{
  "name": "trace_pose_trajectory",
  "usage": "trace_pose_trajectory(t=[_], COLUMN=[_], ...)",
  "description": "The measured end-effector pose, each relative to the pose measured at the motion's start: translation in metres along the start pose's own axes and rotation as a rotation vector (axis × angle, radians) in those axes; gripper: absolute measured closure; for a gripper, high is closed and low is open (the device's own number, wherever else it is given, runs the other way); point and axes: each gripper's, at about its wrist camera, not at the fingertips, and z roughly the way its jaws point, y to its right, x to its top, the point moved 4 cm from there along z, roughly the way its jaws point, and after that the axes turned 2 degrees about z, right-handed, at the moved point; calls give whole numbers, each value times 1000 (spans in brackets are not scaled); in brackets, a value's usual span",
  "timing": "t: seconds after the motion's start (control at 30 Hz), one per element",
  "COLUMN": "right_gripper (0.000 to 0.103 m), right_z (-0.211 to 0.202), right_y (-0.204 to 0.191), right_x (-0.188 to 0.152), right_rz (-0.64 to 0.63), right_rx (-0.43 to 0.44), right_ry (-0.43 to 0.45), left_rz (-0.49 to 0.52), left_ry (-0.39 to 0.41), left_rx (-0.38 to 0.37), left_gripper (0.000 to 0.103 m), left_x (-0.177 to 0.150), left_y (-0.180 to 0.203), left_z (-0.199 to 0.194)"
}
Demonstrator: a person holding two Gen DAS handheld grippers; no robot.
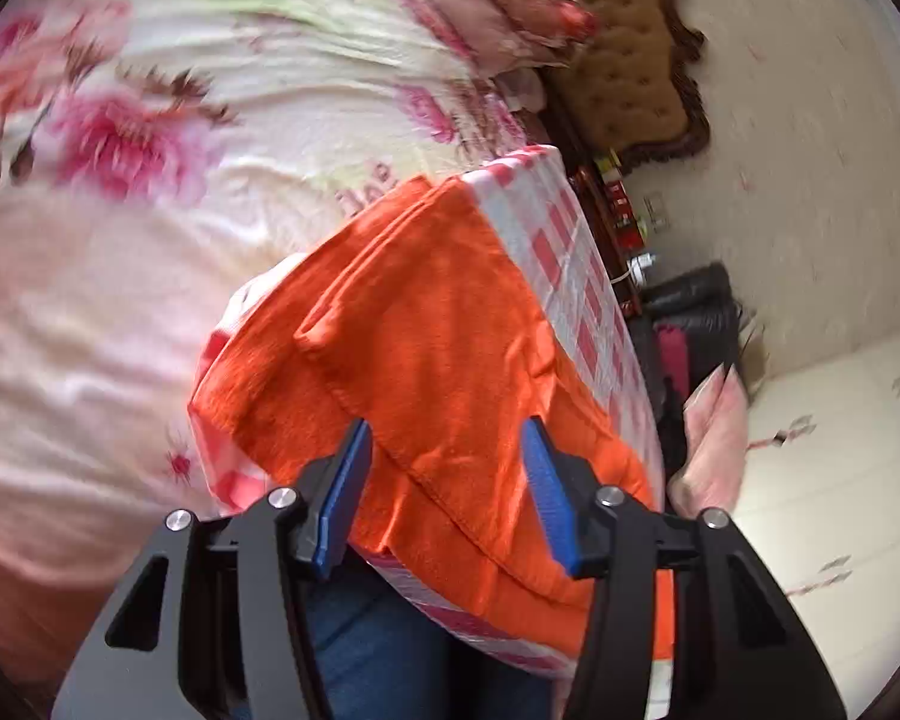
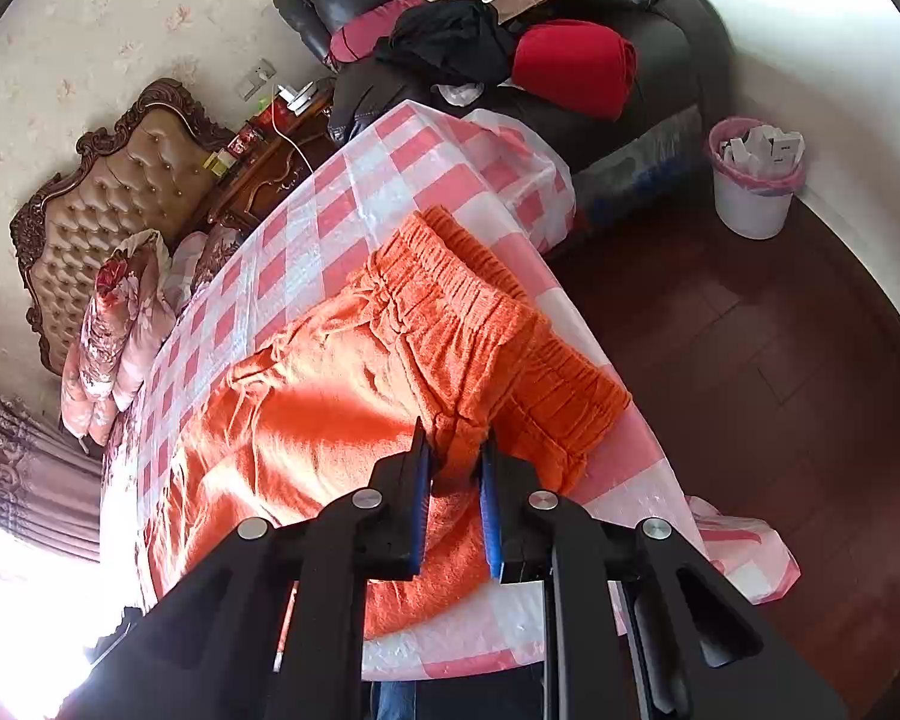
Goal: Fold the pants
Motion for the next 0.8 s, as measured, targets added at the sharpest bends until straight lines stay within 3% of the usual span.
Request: trace_pose_trajectory(t=[0.07,0.13,0.27,0.4,0.5,0.6,0.8], right_gripper=[86,85,81,79,78,85,88], right_z=[1,4,16,27,34,39,22], right_y=[2,5,13,16,19,21,13], right_x=[0,-1,-2,-2,-2,-2,1], right_rz=[7,18,48,50,63,59,25], right_rx=[0,6,-2,-33,-47,-49,-17], right_ry=[-10,-24,-57,-74,-88,-77,-29], left_rz=[-116,-164,-177,-215,-188,-154,-76], left_ry=[2,1,9,-4,-10,-14,52], left_rx=[-72,-98,-72,-13,53,127,76], left_gripper=[52,55,62,77,79,100,100], left_x=[3,0,6,6,10,11,11], left_y=[-17,-22,-23,-24,-17,-10,19], left_z=[0,2,7,8,13,16,-7])
